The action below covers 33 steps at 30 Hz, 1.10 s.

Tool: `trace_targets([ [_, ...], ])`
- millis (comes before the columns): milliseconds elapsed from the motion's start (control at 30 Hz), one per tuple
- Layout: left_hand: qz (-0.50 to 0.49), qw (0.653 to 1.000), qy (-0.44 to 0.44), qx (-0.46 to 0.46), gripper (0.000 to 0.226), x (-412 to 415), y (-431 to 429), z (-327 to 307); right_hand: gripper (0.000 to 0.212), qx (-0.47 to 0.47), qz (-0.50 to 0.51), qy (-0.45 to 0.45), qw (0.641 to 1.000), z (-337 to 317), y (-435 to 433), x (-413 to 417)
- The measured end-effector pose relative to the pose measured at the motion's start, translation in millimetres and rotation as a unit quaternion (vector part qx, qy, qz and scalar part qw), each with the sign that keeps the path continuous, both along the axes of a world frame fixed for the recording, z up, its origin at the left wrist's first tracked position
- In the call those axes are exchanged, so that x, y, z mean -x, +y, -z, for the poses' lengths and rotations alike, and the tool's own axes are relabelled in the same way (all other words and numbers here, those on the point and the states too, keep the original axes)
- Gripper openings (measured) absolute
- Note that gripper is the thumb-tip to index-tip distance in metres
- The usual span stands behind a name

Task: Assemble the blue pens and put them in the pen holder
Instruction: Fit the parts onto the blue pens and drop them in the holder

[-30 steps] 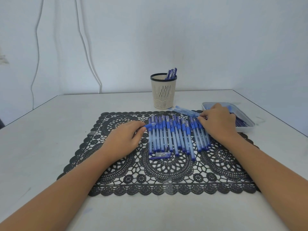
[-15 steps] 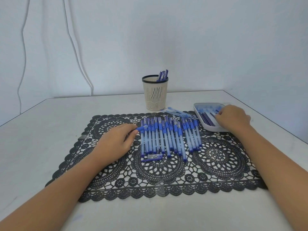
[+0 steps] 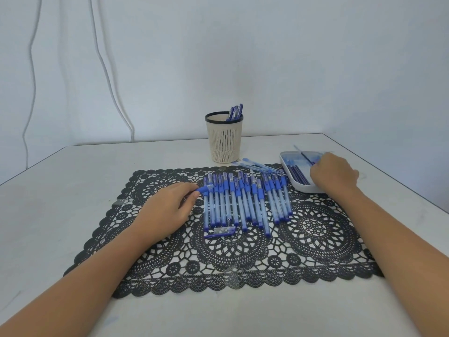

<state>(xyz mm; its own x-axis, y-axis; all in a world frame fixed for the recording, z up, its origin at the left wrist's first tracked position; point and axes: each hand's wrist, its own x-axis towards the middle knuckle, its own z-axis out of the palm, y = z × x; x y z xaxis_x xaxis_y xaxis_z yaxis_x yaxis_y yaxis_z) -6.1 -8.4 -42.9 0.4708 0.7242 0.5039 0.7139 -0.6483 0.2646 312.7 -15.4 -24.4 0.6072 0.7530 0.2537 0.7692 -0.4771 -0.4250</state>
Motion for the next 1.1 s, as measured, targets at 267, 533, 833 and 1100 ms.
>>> trace_targets([
  [267,0.012,1.000,-0.022,-0.006,0.023,3,0,-2,0.023,-0.163,-0.291,0.023,0.942,-19,-17,39],
  [533,0.012,1.000,-0.024,0.004,0.024,2,-2,-3,0.022,-0.122,-0.424,0.038,0.897,-15,-31,73],
  [833,0.015,0.999,-0.033,0.008,0.024,2,-2,-3,0.023,-0.111,-0.429,0.025,0.896,-11,-30,76],
  [1100,0.020,0.999,-0.044,0.013,0.023,2,-1,-3,0.022,-0.105,-0.430,0.047,0.896,-11,-30,75],
])
